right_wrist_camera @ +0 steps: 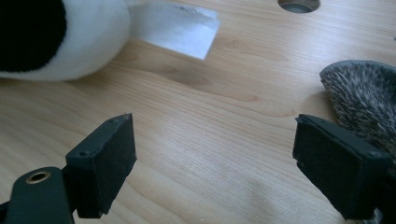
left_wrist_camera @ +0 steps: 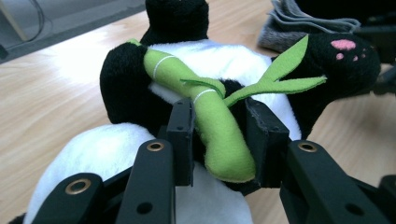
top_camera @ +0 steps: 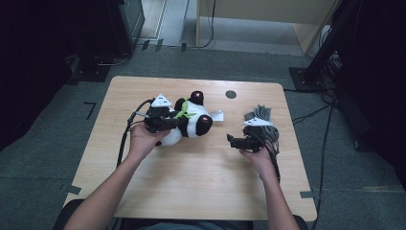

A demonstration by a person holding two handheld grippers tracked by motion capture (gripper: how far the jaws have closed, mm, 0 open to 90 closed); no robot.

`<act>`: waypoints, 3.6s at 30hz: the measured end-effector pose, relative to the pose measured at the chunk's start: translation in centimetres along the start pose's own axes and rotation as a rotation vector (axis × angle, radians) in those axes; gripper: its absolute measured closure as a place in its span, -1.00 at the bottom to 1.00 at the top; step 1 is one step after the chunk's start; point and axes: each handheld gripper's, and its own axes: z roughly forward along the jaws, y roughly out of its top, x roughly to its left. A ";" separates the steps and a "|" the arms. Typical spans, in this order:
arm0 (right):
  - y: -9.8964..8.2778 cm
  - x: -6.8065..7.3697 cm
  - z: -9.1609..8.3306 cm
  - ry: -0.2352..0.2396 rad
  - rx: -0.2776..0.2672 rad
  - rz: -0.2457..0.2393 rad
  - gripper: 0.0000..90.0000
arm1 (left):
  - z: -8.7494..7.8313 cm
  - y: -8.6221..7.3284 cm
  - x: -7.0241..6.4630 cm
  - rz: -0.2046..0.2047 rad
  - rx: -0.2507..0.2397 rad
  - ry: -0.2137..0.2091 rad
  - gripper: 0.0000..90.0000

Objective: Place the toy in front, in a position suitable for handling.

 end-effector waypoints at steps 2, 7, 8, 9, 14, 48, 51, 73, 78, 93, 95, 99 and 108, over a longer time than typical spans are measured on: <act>0.3 -0.6 -0.4 -0.023 -0.001 0.005 -0.70 | 0.0 -0.3 -0.7 0.011 -0.004 -0.004 0.47; 1.0 -2.5 -1.5 -0.105 -0.026 0.005 -0.67 | 0.1 -0.8 -2.6 0.027 -0.001 -0.047 0.47; 1.0 -2.5 -1.5 -0.105 -0.026 0.005 -0.67 | 0.1 -0.8 -3.0 0.034 0.004 -0.059 0.47; 1.1 -2.8 -1.6 -0.102 -0.031 0.024 -0.66 | 0.2 -0.9 -3.4 0.043 0.003 -0.070 0.47; 1.4 -4.3 -1.9 -0.142 -0.040 0.047 -0.61 | 0.5 -1.4 -5.1 0.076 0.004 -0.106 0.47; -0.5 -9.6 3.0 -0.297 0.119 0.027 -0.20 | -0.4 -2.3 -4.8 0.005 -0.037 -0.175 -0.31; -0.6 -9.9 3.0 -0.278 0.117 0.040 -0.11 | -0.8 -2.3 -4.3 -0.016 -0.046 -0.178 -0.32; 0.1 -10.5 1.8 -0.225 0.146 0.078 0.50 | -3.0 -3.7 -1.0 -0.050 -0.076 -0.125 -0.41; 0.5 -10.2 1.2 -0.213 0.129 0.071 0.50 | -3.1 -4.1 -0.5 -0.048 -0.052 -0.100 -0.41; 2.0 -7.7 -0.8 -0.146 0.108 0.025 0.49 | -3.0 -6.6 -0.3 -0.096 -0.025 -0.108 -0.74; 2.1 -7.3 -1.1 -0.139 0.106 0.022 0.49 | -2.9 -6.9 -0.3 -0.109 -0.023 -0.109 -0.81; 2.6 -6.6 -1.9 -0.119 0.080 0.015 0.49 | -3.0 -7.6 -0.4 -0.128 -0.033 -0.137 -0.82; 4.8 -3.8 -3.5 -0.006 -0.002 -0.036 0.49 | -2.1 -8.7 -1.3 -0.073 -0.025 -0.102 -0.82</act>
